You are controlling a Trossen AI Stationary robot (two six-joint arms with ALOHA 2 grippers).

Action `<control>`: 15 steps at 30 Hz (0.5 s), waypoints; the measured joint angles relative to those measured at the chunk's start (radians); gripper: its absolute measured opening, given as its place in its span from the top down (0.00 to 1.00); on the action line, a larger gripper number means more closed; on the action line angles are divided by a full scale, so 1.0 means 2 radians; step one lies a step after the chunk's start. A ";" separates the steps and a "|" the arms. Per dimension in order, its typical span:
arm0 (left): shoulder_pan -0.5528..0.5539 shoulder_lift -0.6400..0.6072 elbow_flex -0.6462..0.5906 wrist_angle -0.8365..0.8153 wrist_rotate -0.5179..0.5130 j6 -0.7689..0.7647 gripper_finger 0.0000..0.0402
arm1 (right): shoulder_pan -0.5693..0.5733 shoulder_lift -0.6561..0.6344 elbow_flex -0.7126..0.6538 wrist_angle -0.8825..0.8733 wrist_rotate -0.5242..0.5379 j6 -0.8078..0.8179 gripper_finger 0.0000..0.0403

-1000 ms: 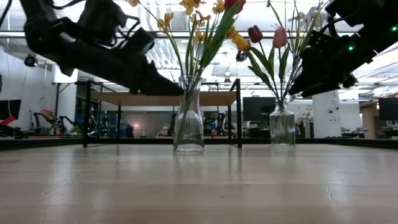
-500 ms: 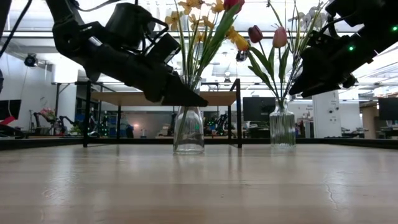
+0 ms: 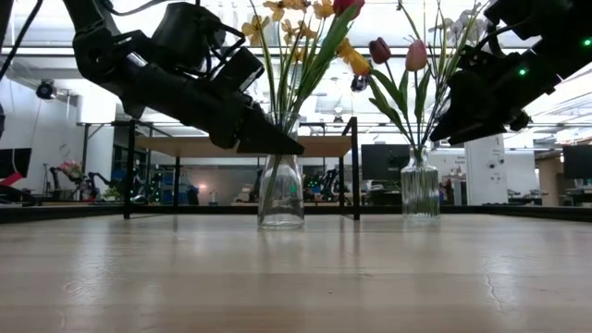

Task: Pick and place flowers into a vace then onto a shelf
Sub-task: Put the bottom flower vase on the shelf

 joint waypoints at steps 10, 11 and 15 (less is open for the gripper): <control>0.000 -0.017 0.019 -0.002 -0.014 -0.031 0.61 | 0.000 0.000 0.000 0.000 0.000 0.001 0.26; 0.000 -0.026 0.021 -0.002 -0.019 -0.038 0.61 | 0.000 0.000 0.000 0.001 0.000 0.002 0.26; 0.000 -0.076 0.032 -0.009 -0.029 -0.059 0.61 | 0.000 0.000 0.000 0.001 0.000 0.002 0.26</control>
